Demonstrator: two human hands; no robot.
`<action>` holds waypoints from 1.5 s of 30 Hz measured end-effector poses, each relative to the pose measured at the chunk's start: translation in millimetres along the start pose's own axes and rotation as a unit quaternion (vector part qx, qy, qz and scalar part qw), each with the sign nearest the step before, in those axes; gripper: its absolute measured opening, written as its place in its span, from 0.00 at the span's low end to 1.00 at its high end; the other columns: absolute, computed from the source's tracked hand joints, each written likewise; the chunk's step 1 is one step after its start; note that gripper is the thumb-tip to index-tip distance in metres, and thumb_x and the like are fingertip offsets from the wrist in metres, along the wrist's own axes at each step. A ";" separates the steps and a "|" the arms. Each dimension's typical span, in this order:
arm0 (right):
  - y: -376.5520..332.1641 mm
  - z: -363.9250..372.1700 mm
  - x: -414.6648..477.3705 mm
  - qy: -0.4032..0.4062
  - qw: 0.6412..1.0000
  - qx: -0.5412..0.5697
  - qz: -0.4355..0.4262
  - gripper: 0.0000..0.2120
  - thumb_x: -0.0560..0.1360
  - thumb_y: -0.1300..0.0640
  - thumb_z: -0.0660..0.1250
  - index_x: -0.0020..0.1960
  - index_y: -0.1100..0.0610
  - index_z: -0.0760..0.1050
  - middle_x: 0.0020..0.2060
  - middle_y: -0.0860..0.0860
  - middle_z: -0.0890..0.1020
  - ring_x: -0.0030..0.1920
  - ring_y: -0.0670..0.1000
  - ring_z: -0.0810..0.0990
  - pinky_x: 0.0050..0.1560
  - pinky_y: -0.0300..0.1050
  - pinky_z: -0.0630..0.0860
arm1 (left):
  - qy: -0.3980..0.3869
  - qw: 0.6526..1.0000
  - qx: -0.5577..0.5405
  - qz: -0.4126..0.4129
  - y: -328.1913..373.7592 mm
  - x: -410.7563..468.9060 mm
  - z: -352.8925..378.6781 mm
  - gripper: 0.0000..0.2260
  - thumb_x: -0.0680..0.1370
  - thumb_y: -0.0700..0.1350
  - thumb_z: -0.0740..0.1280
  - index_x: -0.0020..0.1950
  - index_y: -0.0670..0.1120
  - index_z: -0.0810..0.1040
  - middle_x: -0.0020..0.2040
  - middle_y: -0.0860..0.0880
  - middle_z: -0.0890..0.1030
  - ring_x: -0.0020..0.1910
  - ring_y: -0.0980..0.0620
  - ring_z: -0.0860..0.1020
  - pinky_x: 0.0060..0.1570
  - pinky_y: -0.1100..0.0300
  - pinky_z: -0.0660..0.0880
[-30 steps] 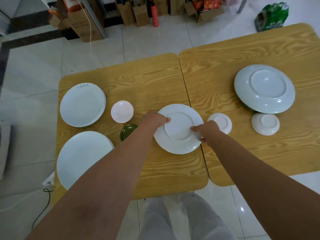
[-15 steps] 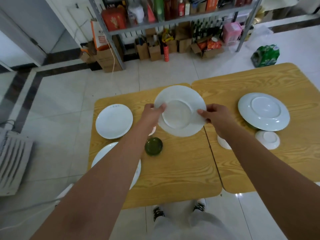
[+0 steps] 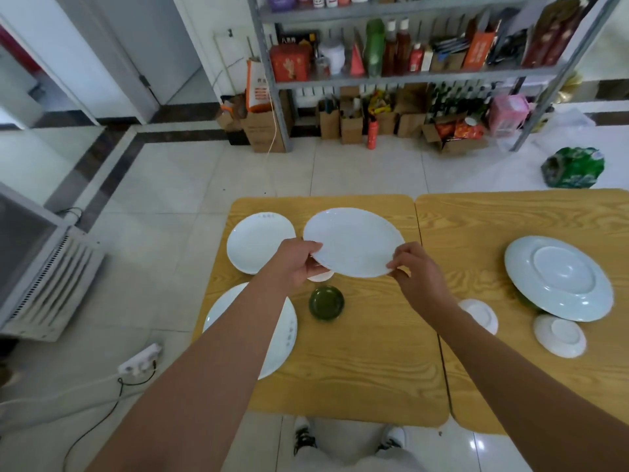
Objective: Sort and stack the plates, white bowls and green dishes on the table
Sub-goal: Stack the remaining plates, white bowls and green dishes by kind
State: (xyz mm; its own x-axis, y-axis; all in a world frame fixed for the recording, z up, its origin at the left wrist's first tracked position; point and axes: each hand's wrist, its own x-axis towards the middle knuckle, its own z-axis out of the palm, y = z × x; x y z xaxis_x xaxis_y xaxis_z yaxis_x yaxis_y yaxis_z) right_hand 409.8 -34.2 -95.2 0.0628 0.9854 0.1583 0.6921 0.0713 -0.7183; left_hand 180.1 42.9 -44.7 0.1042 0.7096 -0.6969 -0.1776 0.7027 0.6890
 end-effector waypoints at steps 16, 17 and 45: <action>-70.6 71.5 50.1 -0.079 0.931 0.200 0.295 0.22 0.80 0.55 0.64 0.72 0.59 0.68 0.45 0.54 0.83 0.35 0.51 0.82 0.35 0.46 0.79 | 0.106 0.991 -0.025 0.077 9.4 24.2 -81.9 0.21 0.77 0.33 0.65 0.69 0.44 0.72 0.65 0.44 0.76 0.61 0.41 0.76 0.53 0.45 0.80; -79.9 82.2 56.2 -0.085 0.923 0.215 0.308 0.22 0.80 0.58 0.64 0.73 0.59 0.67 0.43 0.55 0.84 0.33 0.51 0.82 0.32 0.44 0.78 | 0.102 0.991 -0.028 0.079 13.5 28.4 -92.4 0.21 0.77 0.33 0.65 0.69 0.44 0.72 0.65 0.44 0.77 0.62 0.41 0.76 0.55 0.44 0.79; -90.9 273.3 146.6 -0.089 0.882 0.089 0.453 0.11 0.79 0.65 0.63 0.39 0.59 0.76 0.35 0.59 0.85 0.36 0.56 0.86 0.44 0.51 0.84 | 0.220 0.965 0.144 0.000 23.4 185.5 -266.7 0.08 0.76 0.34 0.68 0.54 0.40 0.78 0.51 0.41 0.83 0.48 0.44 0.83 0.49 0.49 0.82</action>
State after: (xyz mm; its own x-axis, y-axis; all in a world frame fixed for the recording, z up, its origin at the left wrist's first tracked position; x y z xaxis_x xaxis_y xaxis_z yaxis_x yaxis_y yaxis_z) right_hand 159.6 146.0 -191.9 0.4077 0.6575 -0.6336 0.2913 -0.7513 -0.5922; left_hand -65.7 177.1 -211.0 -0.3335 0.6637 -0.6695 0.1089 0.7325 0.6720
